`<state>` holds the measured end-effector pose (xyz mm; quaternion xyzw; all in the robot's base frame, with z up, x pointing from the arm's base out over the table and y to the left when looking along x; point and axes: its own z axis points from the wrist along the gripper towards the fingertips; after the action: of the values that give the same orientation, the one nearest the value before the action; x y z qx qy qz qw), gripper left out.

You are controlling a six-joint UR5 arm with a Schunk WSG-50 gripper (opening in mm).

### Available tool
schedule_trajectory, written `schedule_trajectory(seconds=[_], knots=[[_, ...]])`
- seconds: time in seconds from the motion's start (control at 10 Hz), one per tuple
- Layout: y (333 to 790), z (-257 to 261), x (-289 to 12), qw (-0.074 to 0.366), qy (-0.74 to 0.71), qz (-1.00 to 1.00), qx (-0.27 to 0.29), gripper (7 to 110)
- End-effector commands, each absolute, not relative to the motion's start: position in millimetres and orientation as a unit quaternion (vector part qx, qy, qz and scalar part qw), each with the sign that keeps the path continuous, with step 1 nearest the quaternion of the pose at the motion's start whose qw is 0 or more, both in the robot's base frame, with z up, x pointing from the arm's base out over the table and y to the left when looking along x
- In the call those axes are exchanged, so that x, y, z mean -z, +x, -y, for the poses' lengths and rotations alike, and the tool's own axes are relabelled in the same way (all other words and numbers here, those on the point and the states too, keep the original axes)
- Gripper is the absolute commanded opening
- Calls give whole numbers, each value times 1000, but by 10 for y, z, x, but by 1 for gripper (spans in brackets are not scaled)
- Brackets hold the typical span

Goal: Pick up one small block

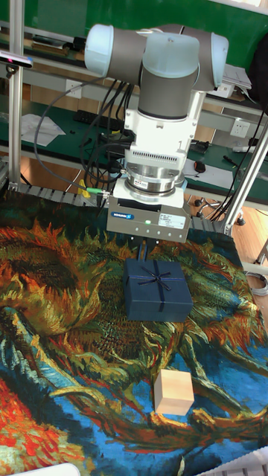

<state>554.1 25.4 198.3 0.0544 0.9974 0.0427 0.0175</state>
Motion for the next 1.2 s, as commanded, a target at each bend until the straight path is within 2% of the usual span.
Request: schedule_trajectory(seconds=[0.0, 1.1], knots=[[5528, -272, -1997, 15, 53, -997, -47, 7], [5508, -291, -1986, 10, 54, -997, -50, 7]])
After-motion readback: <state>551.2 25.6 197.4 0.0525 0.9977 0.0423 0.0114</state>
